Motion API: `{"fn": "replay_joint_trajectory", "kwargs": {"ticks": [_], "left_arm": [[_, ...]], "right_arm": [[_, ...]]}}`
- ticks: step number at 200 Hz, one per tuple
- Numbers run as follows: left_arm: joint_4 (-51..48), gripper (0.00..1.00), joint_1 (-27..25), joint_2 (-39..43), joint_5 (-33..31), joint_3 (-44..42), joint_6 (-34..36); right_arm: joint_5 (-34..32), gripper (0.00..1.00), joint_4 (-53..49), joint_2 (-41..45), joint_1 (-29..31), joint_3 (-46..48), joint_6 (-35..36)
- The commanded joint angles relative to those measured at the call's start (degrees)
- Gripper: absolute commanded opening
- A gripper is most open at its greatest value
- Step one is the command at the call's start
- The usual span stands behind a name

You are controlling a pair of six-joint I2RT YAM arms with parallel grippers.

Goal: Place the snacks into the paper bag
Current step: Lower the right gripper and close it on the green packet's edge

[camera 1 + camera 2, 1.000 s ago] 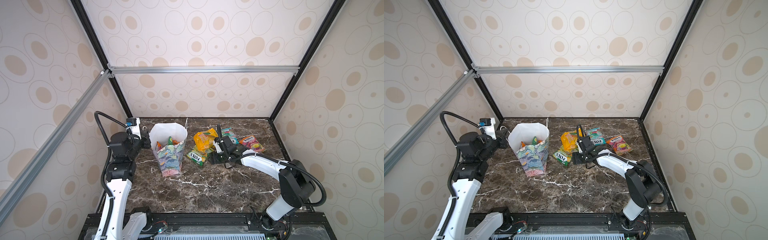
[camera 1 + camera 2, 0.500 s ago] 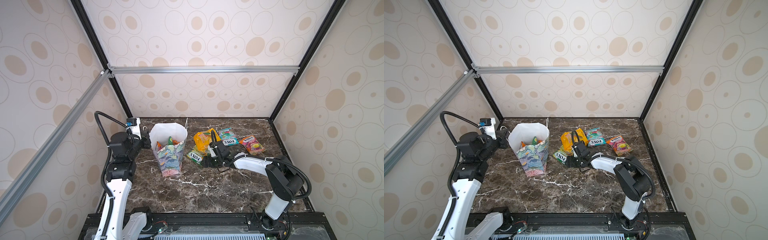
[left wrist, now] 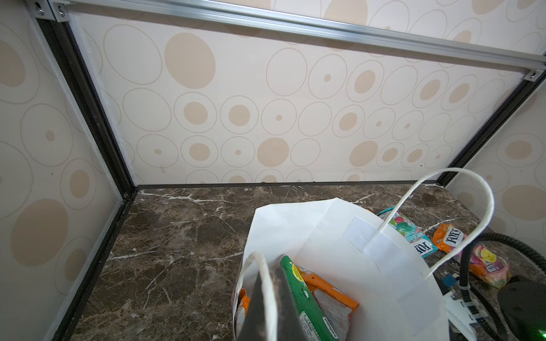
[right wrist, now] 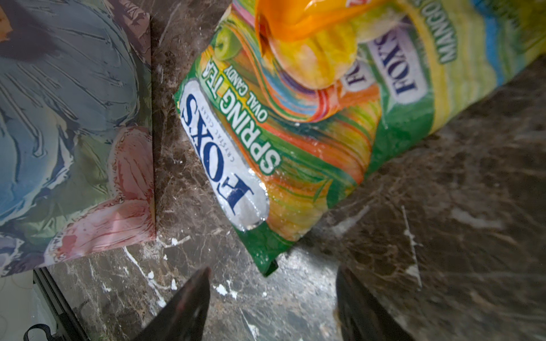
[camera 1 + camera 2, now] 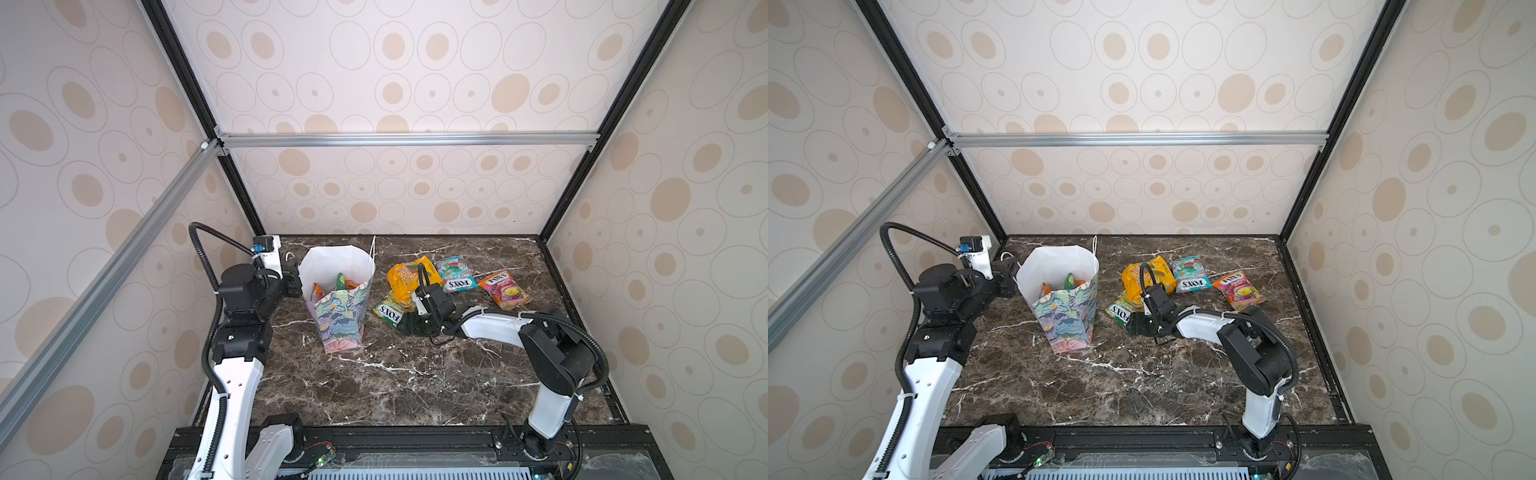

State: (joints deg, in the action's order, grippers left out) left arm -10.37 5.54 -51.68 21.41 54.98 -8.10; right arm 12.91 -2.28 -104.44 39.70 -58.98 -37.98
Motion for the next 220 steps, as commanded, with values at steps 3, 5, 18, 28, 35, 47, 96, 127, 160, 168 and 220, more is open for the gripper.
{"fn": "replay_joint_trajectory", "kwargs": {"ticks": [3,5,18,28,35,47,96,127,160,168,220], "left_arm": [[1.38,0.00,0.38,0.96,0.62,1.88,0.45],[1.36,0.00,0.49,0.90,0.60,1.88,0.50],[1.24,0.00,0.39,0.83,0.60,1.95,0.47],[1.27,0.00,0.39,0.95,0.65,1.97,0.58],[1.27,0.00,0.41,0.88,0.72,1.97,0.54],[1.24,0.00,0.42,0.95,0.73,1.98,0.54],[1.32,0.00,0.43,1.14,0.22,1.88,0.63],[1.25,0.00,0.44,0.92,0.13,1.88,0.72],[1.28,0.00,0.44,1.07,-0.37,1.80,0.80],[1.25,0.00,0.45,1.01,-0.35,1.82,0.85],[1.22,0.00,0.43,1.05,-0.25,1.88,0.80]], "right_arm": [[-1.08,0.67,-0.29,-1.91,1.09,-2.45,-0.36],[-1.40,0.67,-0.67,-1.97,1.17,-2.69,-0.24],[-3.92,0.66,-3.66,-2.55,2.20,-4.68,0.97],[-4.72,0.66,-5.36,-3.14,2.54,-6.05,1.61],[-4.67,0.66,-5.90,-3.51,2.65,-6.67,1.68],[-4.46,0.64,-5.98,-4.08,2.59,-7.28,1.48],[-4.62,0.59,-7.39,-6.33,2.75,-9.16,0.80],[-4.37,0.56,-7.64,-7.94,2.69,-9.97,0.36],[-4.81,0.36,-6.86,-8.35,2.59,-9.93,0.00],[-5.06,0.27,-6.78,-8.24,2.61,-9.93,0.02],[-5.64,0.00,-6.26,-6.36,2.56,-8.64,0.36]]}}
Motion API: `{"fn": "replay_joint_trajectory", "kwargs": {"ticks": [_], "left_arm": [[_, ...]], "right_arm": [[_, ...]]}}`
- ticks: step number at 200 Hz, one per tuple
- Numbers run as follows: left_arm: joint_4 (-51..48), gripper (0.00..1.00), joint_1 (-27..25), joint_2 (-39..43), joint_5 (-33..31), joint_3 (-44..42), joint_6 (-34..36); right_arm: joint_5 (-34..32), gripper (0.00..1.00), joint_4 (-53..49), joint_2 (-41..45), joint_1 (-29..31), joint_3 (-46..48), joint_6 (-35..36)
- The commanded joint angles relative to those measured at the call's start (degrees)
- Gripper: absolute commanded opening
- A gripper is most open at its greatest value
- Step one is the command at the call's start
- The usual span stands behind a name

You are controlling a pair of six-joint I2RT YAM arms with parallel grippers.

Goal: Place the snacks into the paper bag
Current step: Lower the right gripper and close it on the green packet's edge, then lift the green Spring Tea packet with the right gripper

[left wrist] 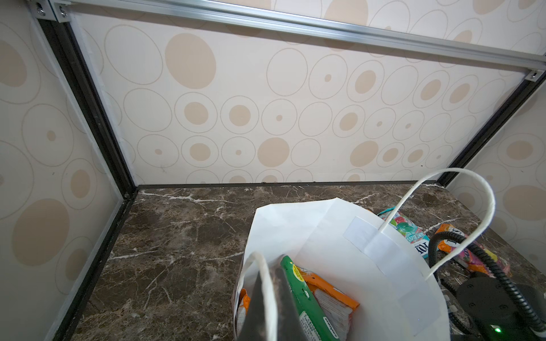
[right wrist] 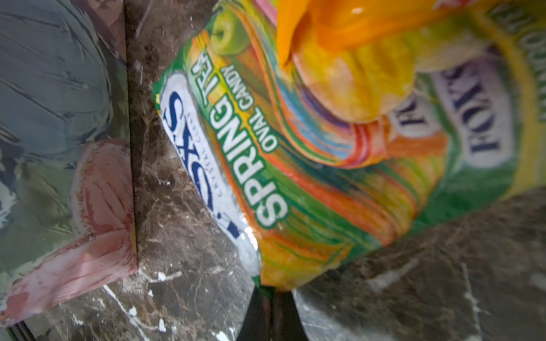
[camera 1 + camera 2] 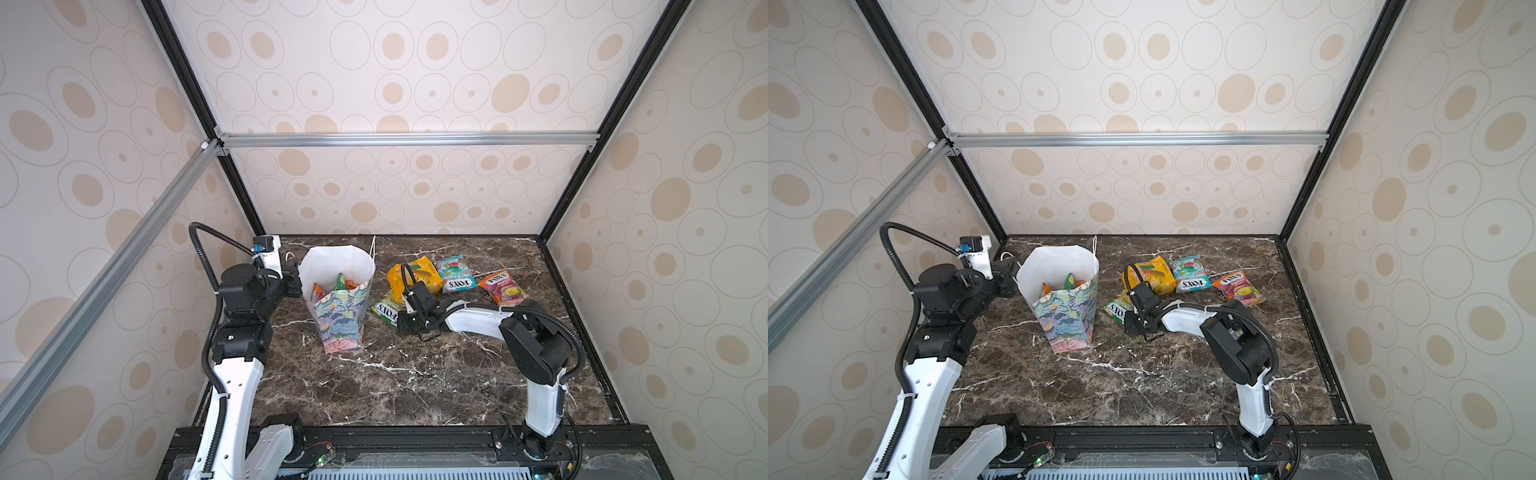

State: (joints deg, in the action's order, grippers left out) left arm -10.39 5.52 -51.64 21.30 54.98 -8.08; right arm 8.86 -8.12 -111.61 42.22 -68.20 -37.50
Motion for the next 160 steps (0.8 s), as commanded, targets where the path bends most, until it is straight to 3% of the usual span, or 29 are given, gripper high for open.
{"fn": "replay_joint_trajectory", "kwargs": {"ticks": [1,160], "left_arm": [[1.25,0.00,0.45,0.96,-0.17,1.88,0.78],[0.63,0.00,0.46,0.79,0.61,2.81,0.14]], "right_arm": [[-1.54,0.00,-0.37,0.84,0.01,0.60,-0.12],[-2.09,0.00,1.62,9.46,0.13,4.71,2.92]]}}
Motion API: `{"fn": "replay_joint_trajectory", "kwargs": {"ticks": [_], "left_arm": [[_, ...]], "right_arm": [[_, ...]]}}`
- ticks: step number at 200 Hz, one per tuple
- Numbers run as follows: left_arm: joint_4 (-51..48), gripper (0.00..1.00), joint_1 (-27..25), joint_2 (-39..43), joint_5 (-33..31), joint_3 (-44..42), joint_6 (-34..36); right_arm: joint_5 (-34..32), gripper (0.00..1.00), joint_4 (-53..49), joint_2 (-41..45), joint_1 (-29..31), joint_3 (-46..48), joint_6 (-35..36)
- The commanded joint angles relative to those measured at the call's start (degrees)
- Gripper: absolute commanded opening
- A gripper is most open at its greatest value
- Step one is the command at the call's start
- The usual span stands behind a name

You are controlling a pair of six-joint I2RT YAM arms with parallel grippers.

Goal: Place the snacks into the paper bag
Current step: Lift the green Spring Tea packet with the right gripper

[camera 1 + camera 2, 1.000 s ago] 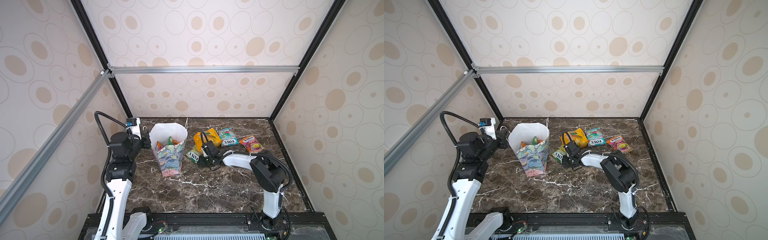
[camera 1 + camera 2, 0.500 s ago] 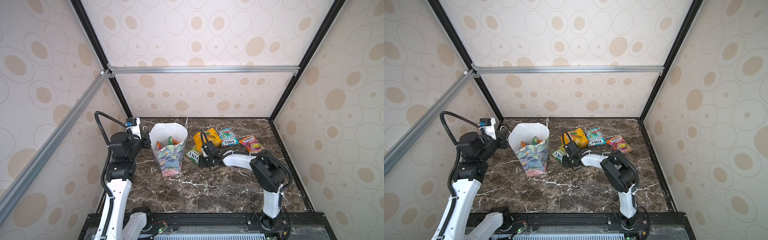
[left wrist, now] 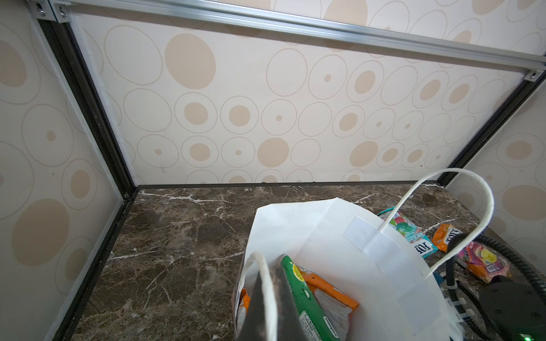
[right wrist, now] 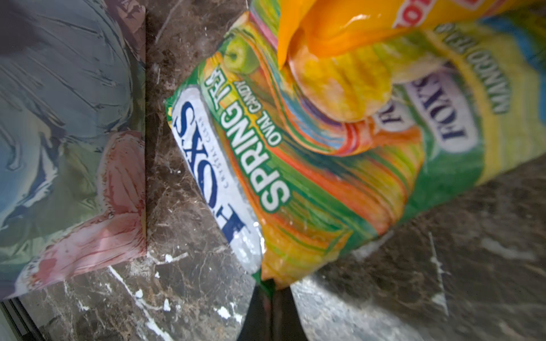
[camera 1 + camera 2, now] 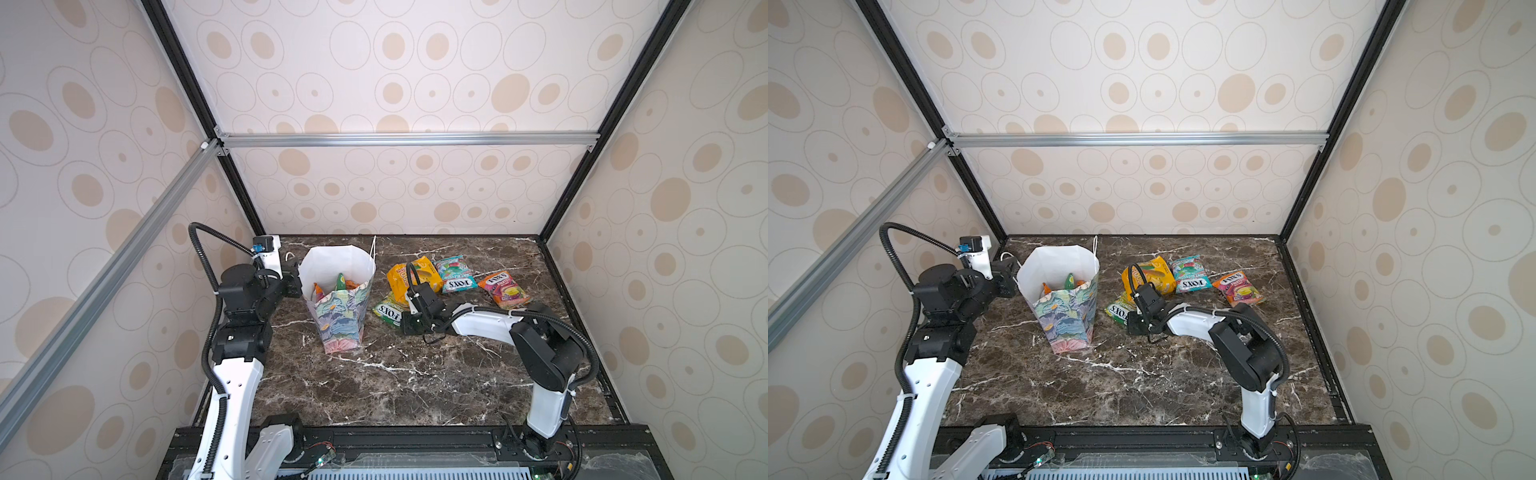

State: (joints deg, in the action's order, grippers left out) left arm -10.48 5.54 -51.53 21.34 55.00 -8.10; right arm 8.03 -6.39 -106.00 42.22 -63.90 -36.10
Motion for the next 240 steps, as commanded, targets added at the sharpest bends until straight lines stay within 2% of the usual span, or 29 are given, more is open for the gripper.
{"fn": "replay_joint_trajectory", "kwargs": {"ticks": [1,67,120,240], "left_arm": [[0.72,0.00,0.44,0.66,0.51,2.76,0.18],[-1.44,0.00,0.43,0.91,-2.71,4.42,1.38],[-2.61,0.00,0.37,1.36,-3.32,5.07,1.20],[-0.41,0.00,0.37,1.00,-4.48,1.01,0.91]], "right_arm": [[-1.26,0.00,-0.15,3.94,0.10,0.43,1.54],[0.52,0.00,-5.37,9.48,0.12,-1.86,4.40],[-1.87,0.00,-8.92,13.85,0.11,-3.88,7.39],[-1.58,0.00,-9.82,18.87,0.13,-5.74,13.45]]}}
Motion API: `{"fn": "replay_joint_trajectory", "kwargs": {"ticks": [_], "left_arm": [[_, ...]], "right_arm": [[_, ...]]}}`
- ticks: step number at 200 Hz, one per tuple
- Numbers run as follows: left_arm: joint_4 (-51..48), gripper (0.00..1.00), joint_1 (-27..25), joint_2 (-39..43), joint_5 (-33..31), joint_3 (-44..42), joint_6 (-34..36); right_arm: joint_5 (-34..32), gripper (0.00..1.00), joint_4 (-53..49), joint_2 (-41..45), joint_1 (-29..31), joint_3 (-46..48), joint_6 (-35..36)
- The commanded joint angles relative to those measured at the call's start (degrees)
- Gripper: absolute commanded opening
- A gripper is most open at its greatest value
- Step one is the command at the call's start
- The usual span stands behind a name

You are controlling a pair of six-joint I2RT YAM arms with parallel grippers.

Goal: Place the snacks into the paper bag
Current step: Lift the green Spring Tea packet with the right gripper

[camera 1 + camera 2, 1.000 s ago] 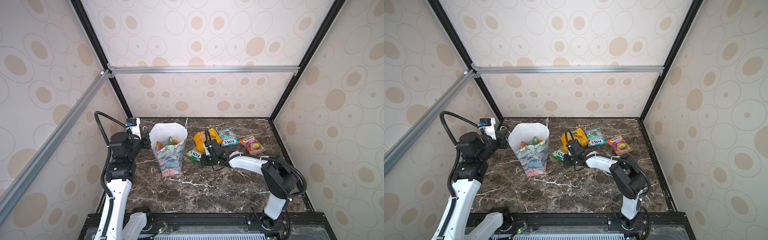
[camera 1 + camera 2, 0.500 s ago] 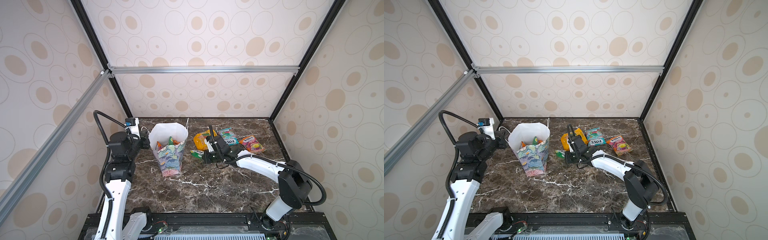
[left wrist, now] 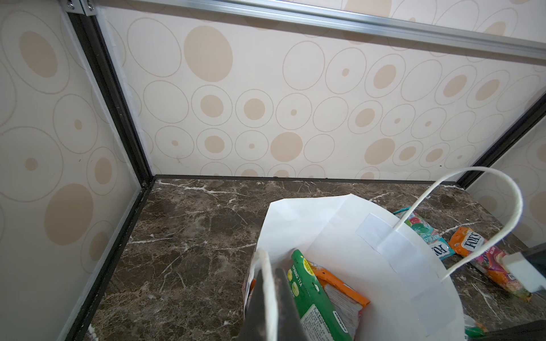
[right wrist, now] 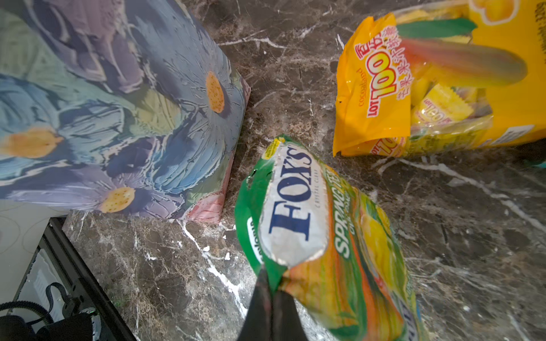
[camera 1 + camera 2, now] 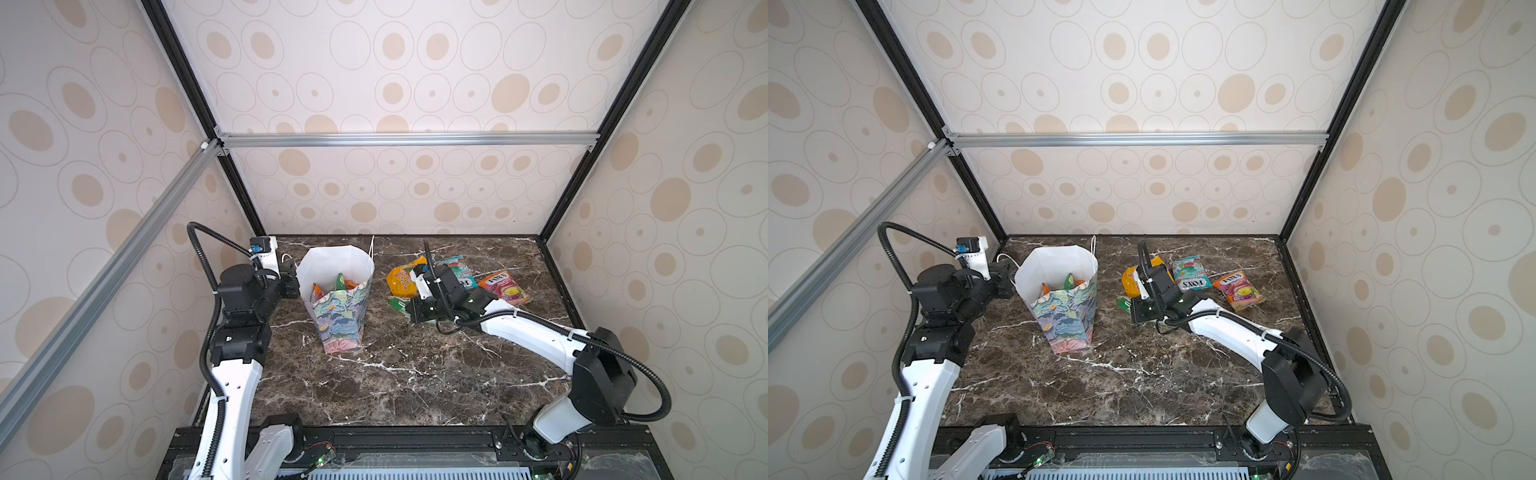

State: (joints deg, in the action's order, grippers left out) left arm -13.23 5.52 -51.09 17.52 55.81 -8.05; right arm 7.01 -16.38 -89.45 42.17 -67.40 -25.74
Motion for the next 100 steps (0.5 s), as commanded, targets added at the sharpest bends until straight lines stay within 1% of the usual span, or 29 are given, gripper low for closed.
{"fn": "replay_joint_trajectory", "kwargs": {"ticks": [1,44,83,100], "left_arm": [[2.39,0.00,0.42,0.56,-0.61,0.19,0.86],[2.49,0.00,0.53,1.21,-1.38,-0.87,0.96],[2.16,0.00,0.46,0.85,-0.71,-0.83,1.11],[2.34,0.00,0.49,0.73,-1.19,-1.06,1.11]], "right_arm": [[-0.57,0.00,0.06,2.38,0.18,-2.27,3.21],[-1.10,0.00,-0.12,5.10,0.18,-1.86,5.85],[-0.42,0.00,0.25,7.55,0.19,-1.25,7.41],[-1.63,0.00,-1.94,7.71,0.18,-3.16,8.07]]}}
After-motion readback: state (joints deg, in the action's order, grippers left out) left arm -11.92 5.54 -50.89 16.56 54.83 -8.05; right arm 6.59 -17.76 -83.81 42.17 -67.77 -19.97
